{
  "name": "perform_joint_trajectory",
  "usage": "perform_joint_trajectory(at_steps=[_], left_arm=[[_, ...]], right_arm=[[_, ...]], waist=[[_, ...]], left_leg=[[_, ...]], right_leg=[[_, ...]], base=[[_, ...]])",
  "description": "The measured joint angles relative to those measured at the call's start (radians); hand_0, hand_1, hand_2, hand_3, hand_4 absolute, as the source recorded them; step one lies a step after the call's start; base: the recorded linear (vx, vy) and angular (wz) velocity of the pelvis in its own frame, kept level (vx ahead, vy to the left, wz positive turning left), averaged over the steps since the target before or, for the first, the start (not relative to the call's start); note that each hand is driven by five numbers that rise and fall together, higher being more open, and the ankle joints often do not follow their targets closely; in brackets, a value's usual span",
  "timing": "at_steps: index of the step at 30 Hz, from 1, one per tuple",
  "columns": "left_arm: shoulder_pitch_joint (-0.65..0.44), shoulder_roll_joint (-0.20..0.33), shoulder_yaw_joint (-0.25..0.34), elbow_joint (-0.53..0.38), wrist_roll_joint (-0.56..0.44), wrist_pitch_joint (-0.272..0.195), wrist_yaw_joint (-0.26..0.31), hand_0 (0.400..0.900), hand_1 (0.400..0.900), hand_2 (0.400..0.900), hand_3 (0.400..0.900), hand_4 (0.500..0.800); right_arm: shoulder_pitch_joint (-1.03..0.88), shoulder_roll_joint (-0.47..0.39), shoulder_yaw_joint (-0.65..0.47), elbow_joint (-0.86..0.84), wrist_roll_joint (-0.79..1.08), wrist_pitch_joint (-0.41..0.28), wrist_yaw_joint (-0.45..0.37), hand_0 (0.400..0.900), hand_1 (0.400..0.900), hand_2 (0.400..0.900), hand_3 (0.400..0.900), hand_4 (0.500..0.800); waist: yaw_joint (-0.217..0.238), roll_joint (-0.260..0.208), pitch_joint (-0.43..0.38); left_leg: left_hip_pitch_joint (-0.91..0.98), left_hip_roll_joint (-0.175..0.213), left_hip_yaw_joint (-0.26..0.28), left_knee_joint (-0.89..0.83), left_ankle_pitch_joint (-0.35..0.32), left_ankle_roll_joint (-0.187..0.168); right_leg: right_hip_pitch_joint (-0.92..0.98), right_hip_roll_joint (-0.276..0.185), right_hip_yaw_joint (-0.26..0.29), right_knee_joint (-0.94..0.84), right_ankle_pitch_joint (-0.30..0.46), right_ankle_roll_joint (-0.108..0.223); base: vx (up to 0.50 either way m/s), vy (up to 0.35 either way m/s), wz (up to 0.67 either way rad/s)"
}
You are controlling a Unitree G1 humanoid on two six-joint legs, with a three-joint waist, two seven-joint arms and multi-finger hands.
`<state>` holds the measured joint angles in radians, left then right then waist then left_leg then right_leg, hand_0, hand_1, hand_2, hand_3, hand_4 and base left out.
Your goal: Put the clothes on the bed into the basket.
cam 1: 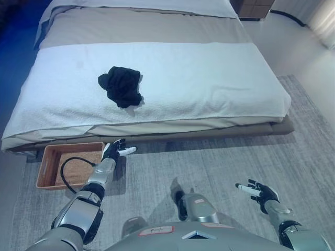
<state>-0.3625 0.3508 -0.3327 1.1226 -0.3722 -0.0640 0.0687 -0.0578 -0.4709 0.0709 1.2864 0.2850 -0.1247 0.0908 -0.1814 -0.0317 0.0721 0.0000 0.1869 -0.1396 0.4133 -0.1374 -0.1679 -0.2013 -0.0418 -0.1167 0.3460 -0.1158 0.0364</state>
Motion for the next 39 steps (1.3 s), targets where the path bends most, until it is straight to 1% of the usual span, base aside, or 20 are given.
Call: perform_joint_trajectory(at_steps=[1, 3, 4, 6, 8, 11, 12, 15, 16, 17, 18, 19, 20, 23, 25, 28, 30, 35, 36, 39], left_arm=[[-0.010, 0.000, -0.002, 0.000, -0.001, 0.000, 0.000, 0.900, 0.900, 0.900, 0.900, 0.800], [-0.019, 0.001, -0.001, 0.000, -0.002, -0.002, 0.000, 0.900, 0.900, 0.900, 0.900, 0.800], [-0.022, 0.002, -0.002, 0.001, -0.002, -0.001, 0.001, 0.900, 0.900, 0.900, 0.900, 0.800], [-0.028, 0.004, -0.003, 0.000, -0.007, -0.004, 0.000, 0.900, 0.900, 0.900, 0.900, 0.800], [-0.030, 0.007, -0.008, 0.001, -0.008, -0.003, -0.001, 0.900, 0.900, 0.900, 0.900, 0.800], [-0.028, 0.013, -0.008, 0.007, -0.019, -0.003, 0.000, 0.900, 0.900, 0.900, 0.900, 0.800], [-0.025, 0.013, -0.003, 0.009, -0.019, -0.002, 0.000, 0.900, 0.900, 0.900, 0.900, 0.800], [-0.016, 0.014, 0.005, 0.010, -0.024, -0.001, 0.005, 0.900, 0.900, 0.900, 0.900, 0.800], [-0.016, 0.017, 0.009, 0.010, -0.027, -0.001, 0.006, 0.900, 0.900, 0.900, 0.900, 0.800], [-0.014, 0.017, 0.012, 0.008, -0.027, -0.004, 0.009, 0.900, 0.900, 0.900, 0.900, 0.800], [-0.007, 0.015, 0.015, 0.000, -0.027, -0.004, 0.009, 0.900, 0.900, 0.900, 0.900, 0.800], [-0.015, 0.019, 0.023, -0.005, -0.027, -0.005, 0.012, 0.900, 0.900, 0.900, 0.900, 0.800], [-0.011, 0.026, 0.040, -0.025, -0.027, -0.006, 0.013, 0.900, 0.900, 0.900, 0.900, 0.800], [-0.004, 0.075, 0.049, -0.061, -0.027, -0.019, 0.023, 0.900, 0.900, 0.900, 0.900, 0.800], [-0.002, 0.109, 0.067, -0.089, -0.028, -0.022, 0.034, 0.900, 0.900, 0.900, 0.900, 0.800], [0.005, 0.116, 0.072, -0.103, -0.028, -0.025, 0.038, 0.900, 0.900, 0.900, 0.900, 0.800], [0.022, 0.112, 0.071, -0.108, -0.027, -0.025, 0.037, 0.900, 0.900, 0.900, 0.900, 0.800], [0.062, 0.100, 0.052, -0.117, -0.027, -0.022, 0.033, 0.900, 0.900, 0.900, 0.900, 0.800], [0.063, 0.098, 0.048, -0.119, -0.027, -0.022, 0.031, 0.900, 0.900, 0.900, 0.900, 0.800], [0.064, 0.088, 0.047, -0.131, -0.027, -0.021, 0.028, 0.900, 0.900, 0.900, 0.900, 0.800]], right_arm=[[-0.003, 0.000, 0.005, -0.001, 0.006, 0.000, -0.002, 0.900, 0.900, 0.900, 0.900, 0.800], [-0.015, -0.001, 0.007, 0.001, 0.020, 0.001, -0.003, 0.900, 0.900, 0.900, 0.900, 0.800], [-0.020, 0.001, 0.011, 0.000, 0.022, 0.000, -0.006, 0.900, 0.900, 0.900, 0.900, 0.800], [-0.036, 0.000, 0.012, 0.000, 0.022, 0.000, -0.016, 0.900, 0.900, 0.900, 0.900, 0.800], [-0.050, -0.003, 0.012, 0.000, 0.022, -0.005, -0.024, 0.900, 0.900, 0.900, 0.900, 0.800], [-0.067, -0.003, 0.009, -0.001, 0.021, -0.016, -0.033, 0.900, 0.900, 0.900, 0.900, 0.800], [-0.063, -0.004, 0.008, -0.001, 0.020, -0.020, -0.033, 0.900, 0.900, 0.900, 0.900, 0.800], [-0.046, -0.005, 0.011, -0.004, 0.018, -0.027, -0.035, 0.900, 0.900, 0.900, 0.900, 0.800], [-0.037, -0.005, 0.012, -0.001, 0.016, -0.027, -0.035, 0.900, 0.900, 0.900, 0.900, 0.800], [-0.027, -0.012, 0.018, -0.001, 0.014, -0.028, -0.033, 0.900, 0.900, 0.900, 0.900, 0.800], [-0.015, -0.030, 0.027, -0.004, 0.012, -0.029, -0.031, 0.900, 0.900, 0.900, 0.900, 0.800], [-0.014, -0.032, 0.028, 0.001, 0.009, -0.023, -0.036, 0.900, 0.900, 0.900, 0.900, 0.800], [-0.005, -0.030, 0.029, -0.001, -0.001, -0.015, -0.028, 0.900, 0.900, 0.900, 0.900, 0.800], [0.031, -0.013, 0.032, 0.004, -0.005, -0.007, -0.018, 0.900, 0.900, 0.900, 0.900, 0.800], [0.018, 0.003, 0.042, -0.002, -0.008, -0.007, -0.016, 0.900, 0.900, 0.900, 0.900, 0.800], [-0.013, 0.015, 0.042, -0.005, -0.010, -0.007, -0.013, 0.900, 0.900, 0.900, 0.900, 0.800], [-0.031, 0.018, 0.043, -0.014, -0.011, -0.008, -0.010, 0.900, 0.900, 0.900, 0.900, 0.800], [-0.062, 0.019, 0.042, -0.047, -0.015, -0.010, 0.001, 0.900, 0.900, 0.900, 0.900, 0.800], [-0.062, 0.022, 0.042, -0.046, -0.016, -0.010, 0.003, 0.900, 0.900, 0.900, 0.900, 0.800], [-0.048, 0.023, 0.043, -0.052, -0.023, -0.008, 0.009, 0.900, 0.900, 0.900, 0.900, 0.800]], waist=[[0.002, -0.013, 0.011], [0.034, -0.046, 0.042], [0.046, -0.051, 0.052], [0.064, -0.070, 0.082], [0.106, -0.060, 0.113], [0.156, -0.033, 0.158], [0.172, -0.023, 0.164], [0.186, 0.006, 0.163], [0.185, 0.015, 0.156], [0.186, 0.029, 0.141], [0.185, 0.061, 0.119], [0.183, 0.063, 0.117], [0.185, 0.058, 0.115], [0.192, -0.007, 0.073], [0.190, -0.038, 0.060], [0.210, -0.054, 0.052], [0.218, -0.059, 0.044], [0.225, -0.037, 0.034], [0.224, -0.034, 0.035], [0.216, -0.004, 0.051]], left_leg=[[-0.008, -0.007, 0.001, 0.010, 0.027, 0.008], [-0.023, -0.023, 0.003, 0.057, 0.092, 0.015], [-0.029, -0.022, 0.013, 0.055, 0.074, 0.010], [-0.042, -0.042, 0.031, -0.087, 0.065, 0.012], [-0.074, -0.050, 0.026, -0.262, 0.077, 0.017], [-0.135, -0.047, 0.000, -0.441, 0.143, 0.022], [-0.158, -0.045, 0.013, -0.444, 0.148, 0.023], [-0.205, -0.038, 0.120, -0.342, 0.146, 0.035], [-0.209, -0.034, 0.121, -0.318, 0.148, 0.041], [-0.191, -0.030, 0.117, -0.302, 0.137, 0.056], [-0.171, -0.025, 0.117, -0.322, 0.111, 0.074], [-0.157, -0.040, 0.147, -0.335, 0.143, 0.074], [-0.144, -0.053, 0.175, -0.338, 0.145, 0.077], [-0.133, -0.136, 0.228, -0.339, 0.196, 0.142], [-0.148, -0.159, 0.246, -0.330, 0.185, 0.150], [-0.160, -0.173, 0.261, -0.299, 0.172, 0.177], [-0.153, -0.183, 0.260, -0.297, 0.148, 0.177], [-0.106, -0.202, 0.261, -0.317, 0.156, 0.225], [-0.098, -0.222, 0.265, -0.311, 0.137, 0.228], [-0.052, -0.234, 0.243, -0.323, 0.124, 0.253]], right_leg=[[0.010, -0.006, 0.002, -0.016, -0.002, -0.007], [0.038, -0.006, 0.031, -0.044, 0.005, -0.058], [0.057, -0.008, 0.032, -0.068, 0.008, -0.077], [0.097, 0.001, 0.062, -0.129, 0.022, -0.115], [0.138, 0.038, 0.111, -0.208, 0.048, -0.141], [0.210, 0.084, 0.168, -0.293, 0.055, -0.158], [0.221, 0.089, 0.176, -0.298, 0.060, -0.167], [0.264, 0.081, 0.204, -0.301, 0.058, -0.169], [0.278, 0.078, 0.223, -0.300, 0.044, -0.167], [0.270, 0.074, 0.252, -0.295, 0.027, -0.147], [0.266, 0.077, 0.274, -0.290, 0.006, -0.105], [0.262, 0.063, 0.289, -0.261, -0.006, -0.063], [0.239, 0.044, 0.290, -0.190, -0.031, -0.015], [0.257, -0.062, 0.290, -0.118, -0.094, 0.064], [0.265, -0.106, 0.282, -0.169, -0.100, 0.077], [0.283, -0.127, 0.276, -0.216, -0.078, 0.100], [0.284, -0.134, 0.265, -0.200, -0.069, 0.103], [0.172, -0.138, 0.228, 0.090, -0.054, 0.112], [0.151, -0.142, 0.224, 0.149, -0.033, 0.110], [0.114, -0.167, 0.210, 0.319, 0.011, 0.110]], base=[[0.16, -0.074, -0.39], [0.16, -0.033, -0.53], [0.23, 0.032, -0.73], [0.25, 0.039, -0.71], [0.28, 0.024, -0.73], [0.30, 0.055, -0.54], [0.27, 0.118, -0.38], [0.29, 0.178, -0.58], [0.28, 0.227, -0.62], [0.29, 0.240, -0.43], [0.28, 0.233, -0.25], [0.27, 0.232, -0.21], [0.25, 0.215, -0.36], [0.25, 0.170, -0.38], [0.20, 0.136, -0.22], [0.21, 0.154, -0.08], [0.20, 0.183, -0.03], [0.16, 0.251, 0.12], [0.15, 0.233, 0.29], [0.17, 0.179, 0.24]])
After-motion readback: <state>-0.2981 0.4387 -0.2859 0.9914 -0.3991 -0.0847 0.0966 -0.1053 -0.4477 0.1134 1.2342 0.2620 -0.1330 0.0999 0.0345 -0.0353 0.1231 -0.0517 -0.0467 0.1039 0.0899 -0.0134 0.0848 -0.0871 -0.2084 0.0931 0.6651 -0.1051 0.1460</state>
